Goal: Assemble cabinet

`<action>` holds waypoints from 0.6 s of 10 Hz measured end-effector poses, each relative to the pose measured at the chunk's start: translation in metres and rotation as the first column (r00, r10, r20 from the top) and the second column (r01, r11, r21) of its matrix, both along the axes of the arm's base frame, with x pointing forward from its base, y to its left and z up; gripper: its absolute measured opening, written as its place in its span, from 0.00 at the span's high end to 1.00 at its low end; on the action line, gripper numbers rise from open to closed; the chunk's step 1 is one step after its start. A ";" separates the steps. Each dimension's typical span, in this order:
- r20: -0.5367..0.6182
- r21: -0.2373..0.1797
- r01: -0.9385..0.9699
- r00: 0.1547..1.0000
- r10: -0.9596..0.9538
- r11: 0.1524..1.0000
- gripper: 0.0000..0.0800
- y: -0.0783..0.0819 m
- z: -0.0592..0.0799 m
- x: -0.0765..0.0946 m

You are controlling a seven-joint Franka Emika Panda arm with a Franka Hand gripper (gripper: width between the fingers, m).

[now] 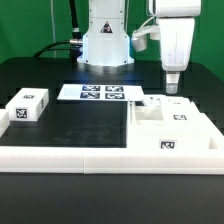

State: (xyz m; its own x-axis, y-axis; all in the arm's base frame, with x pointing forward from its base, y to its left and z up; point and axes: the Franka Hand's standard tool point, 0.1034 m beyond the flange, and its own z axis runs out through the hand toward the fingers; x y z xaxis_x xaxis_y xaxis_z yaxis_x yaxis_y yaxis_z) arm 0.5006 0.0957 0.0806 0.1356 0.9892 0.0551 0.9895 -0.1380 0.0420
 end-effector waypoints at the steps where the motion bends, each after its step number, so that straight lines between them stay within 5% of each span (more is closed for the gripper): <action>1: 0.002 0.001 0.002 1.000 -0.002 1.000 0.00 -0.001 0.000 0.003; 6: 0.002 0.001 0.002 1.000 -0.002 1.000 0.00 -0.001 -0.003 -0.011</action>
Offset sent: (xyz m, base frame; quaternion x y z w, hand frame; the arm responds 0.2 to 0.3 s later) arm 0.0000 0.0000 0.0000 0.0000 0.0000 0.0000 1.0000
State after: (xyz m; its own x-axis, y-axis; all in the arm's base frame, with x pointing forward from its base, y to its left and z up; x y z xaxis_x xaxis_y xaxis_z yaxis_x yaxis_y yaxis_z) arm 0.4894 0.0947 0.0777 0.1377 0.9889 0.0563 0.9892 -0.1403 0.0435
